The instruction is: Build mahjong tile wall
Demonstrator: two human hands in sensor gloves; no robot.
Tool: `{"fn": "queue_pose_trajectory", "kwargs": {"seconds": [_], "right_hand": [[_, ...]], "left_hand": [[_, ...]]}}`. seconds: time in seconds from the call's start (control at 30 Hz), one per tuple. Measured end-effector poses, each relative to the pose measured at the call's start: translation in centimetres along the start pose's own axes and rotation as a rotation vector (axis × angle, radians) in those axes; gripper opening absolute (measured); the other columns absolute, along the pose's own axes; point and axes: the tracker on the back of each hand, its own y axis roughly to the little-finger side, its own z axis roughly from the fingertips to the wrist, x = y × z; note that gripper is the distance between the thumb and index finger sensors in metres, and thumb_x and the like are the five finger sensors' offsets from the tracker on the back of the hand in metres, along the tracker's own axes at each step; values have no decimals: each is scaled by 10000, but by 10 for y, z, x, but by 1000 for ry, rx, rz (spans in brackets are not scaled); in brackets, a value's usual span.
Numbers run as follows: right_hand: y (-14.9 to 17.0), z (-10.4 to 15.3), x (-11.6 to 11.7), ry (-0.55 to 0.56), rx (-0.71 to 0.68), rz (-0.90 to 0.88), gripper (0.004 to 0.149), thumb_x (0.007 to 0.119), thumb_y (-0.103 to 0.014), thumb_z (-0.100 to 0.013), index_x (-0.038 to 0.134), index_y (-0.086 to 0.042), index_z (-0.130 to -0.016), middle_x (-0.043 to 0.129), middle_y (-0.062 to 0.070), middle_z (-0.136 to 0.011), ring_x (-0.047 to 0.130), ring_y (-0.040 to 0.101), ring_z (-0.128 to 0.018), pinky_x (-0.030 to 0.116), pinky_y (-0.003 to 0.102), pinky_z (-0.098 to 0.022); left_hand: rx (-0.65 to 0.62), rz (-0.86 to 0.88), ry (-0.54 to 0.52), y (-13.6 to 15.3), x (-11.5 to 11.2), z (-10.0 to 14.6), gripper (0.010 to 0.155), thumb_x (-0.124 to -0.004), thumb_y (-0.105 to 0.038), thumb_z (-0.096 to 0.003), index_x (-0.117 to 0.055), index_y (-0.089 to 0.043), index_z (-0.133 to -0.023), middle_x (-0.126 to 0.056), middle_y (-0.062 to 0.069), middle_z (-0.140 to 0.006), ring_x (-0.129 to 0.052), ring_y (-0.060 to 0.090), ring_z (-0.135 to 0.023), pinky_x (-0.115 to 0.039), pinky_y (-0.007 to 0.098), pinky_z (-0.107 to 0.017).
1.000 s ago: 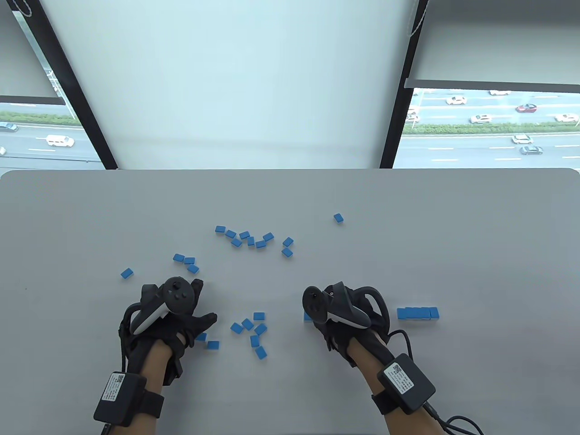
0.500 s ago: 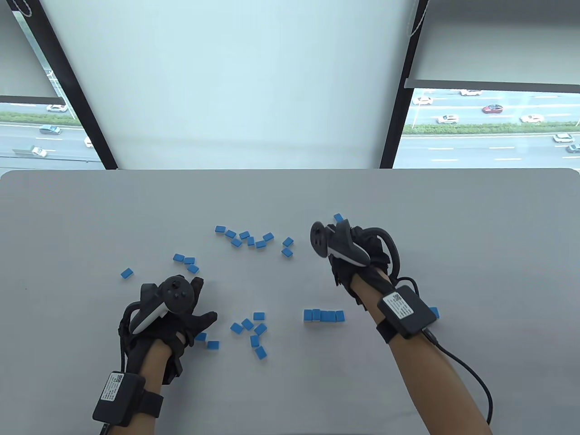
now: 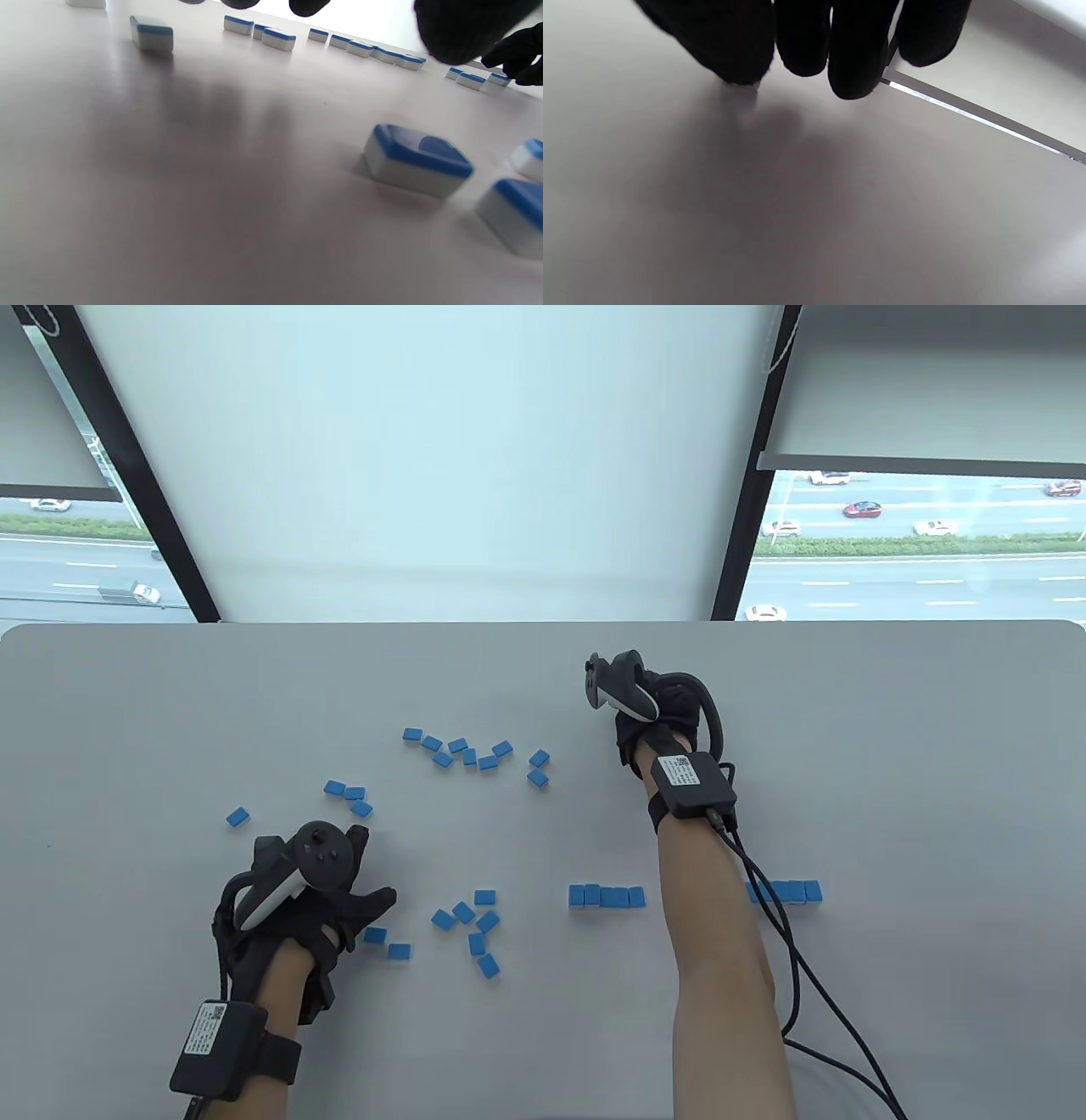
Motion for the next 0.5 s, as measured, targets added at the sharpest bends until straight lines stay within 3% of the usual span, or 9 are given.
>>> {"fn": "queue_pose_trajectory", "kwargs": {"seconds": [0.03, 0.13, 0.33, 0.5], "right_hand": [[0, -3, 4, -40, -7, -24, 679, 834, -368, -409, 470, -503, -965, 624, -143, -1015, 815, 221, -854, 672, 456, -701], [0, -6, 7, -20, -6, -55, 608, 829, -353, -409, 546, -465, -936, 703, -132, -929, 861, 213, -743, 701, 436, -669], [-2, -8, 10, -72, -17, -56, 599, 827, -350, -393, 589, -244, -933, 807, -40, -770, 926, 209, -523, 782, 446, -537], [6, 8, -6, -46, -24, -24, 600, 824, -342, -392, 597, -209, -932, 821, -25, -745, 930, 213, -478, 793, 453, -500]], "left_hand": [[3, 0, 1, 1, 0, -1, 900, -688, -718, -386, -336, -341, -1124, -281, 97, -1195, -303, 483, -1073, -279, 763, -678], [10, 0, 3, 2, -1, -1, 898, -687, -719, -386, -338, -343, -1123, -281, 96, -1195, -304, 482, -1073, -279, 762, -679], [15, 0, 1, 2, 0, -1, 897, -688, -718, -387, -339, -342, -1123, -282, 98, -1194, -303, 481, -1074, -280, 762, -679], [11, 7, 5, 2, -1, 0, 897, -687, -718, -387, -339, -342, -1124, -280, 97, -1195, -304, 482, -1073, -279, 761, -680]]}}
